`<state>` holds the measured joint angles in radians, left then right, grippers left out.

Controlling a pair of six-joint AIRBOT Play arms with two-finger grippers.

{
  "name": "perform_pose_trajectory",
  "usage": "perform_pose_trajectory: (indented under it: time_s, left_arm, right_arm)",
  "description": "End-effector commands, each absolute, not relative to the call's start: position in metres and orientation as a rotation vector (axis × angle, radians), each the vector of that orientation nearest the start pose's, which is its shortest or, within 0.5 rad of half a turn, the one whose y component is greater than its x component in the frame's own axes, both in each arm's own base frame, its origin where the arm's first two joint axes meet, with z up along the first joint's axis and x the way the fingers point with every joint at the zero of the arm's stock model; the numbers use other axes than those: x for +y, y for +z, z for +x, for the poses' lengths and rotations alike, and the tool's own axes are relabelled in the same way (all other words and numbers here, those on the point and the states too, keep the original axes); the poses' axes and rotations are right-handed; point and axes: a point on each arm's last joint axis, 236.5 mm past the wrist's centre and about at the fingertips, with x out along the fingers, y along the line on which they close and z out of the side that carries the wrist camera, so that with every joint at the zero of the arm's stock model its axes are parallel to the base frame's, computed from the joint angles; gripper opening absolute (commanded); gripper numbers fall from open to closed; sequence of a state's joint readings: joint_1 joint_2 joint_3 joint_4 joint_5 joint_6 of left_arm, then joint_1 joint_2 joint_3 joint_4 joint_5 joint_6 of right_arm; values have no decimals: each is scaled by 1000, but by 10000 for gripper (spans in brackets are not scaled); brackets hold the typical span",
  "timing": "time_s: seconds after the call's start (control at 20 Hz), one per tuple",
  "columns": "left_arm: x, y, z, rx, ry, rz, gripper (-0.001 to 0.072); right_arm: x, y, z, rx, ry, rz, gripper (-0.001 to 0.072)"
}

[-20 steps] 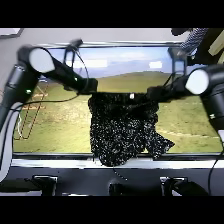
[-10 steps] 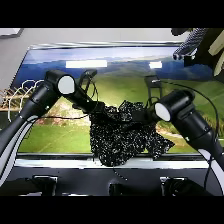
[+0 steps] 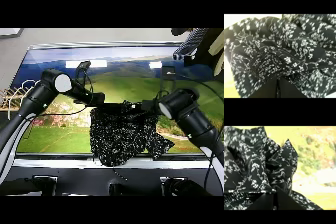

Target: Fold the clothes and pants, and hang the long-sleeved shirts on hangers.

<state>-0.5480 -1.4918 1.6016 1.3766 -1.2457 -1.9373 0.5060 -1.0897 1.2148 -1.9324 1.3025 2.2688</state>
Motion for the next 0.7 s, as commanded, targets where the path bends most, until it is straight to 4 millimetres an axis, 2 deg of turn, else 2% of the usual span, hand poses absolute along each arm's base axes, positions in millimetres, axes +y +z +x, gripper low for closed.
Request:
perform_pose_trajectory:
  time_s: [0.0, 0.1, 0.25, 0.5, 0.65]
  left_arm:
    - [-299, 72, 385, 1248, -427, -233, 21]
    - [-314, 68, 388, 1247, -456, -278, 21]
    - [-320, 63, 390, 1252, -450, -306, 20]
    - [-320, 56, 391, 1264, -446, -299, 20]
    - [-320, 56, 391, 1258, -462, -278, 20]
  right_arm:
    - [94, 94, 351, 1083, -148, 139, 33]
    - [85, 93, 349, 1093, -148, 81, 33]
    - [70, 93, 345, 1109, -184, 8, 34]
    - [87, 95, 355, 1072, -127, 64, 36]
    - [89, 97, 358, 1056, -119, 68, 34]
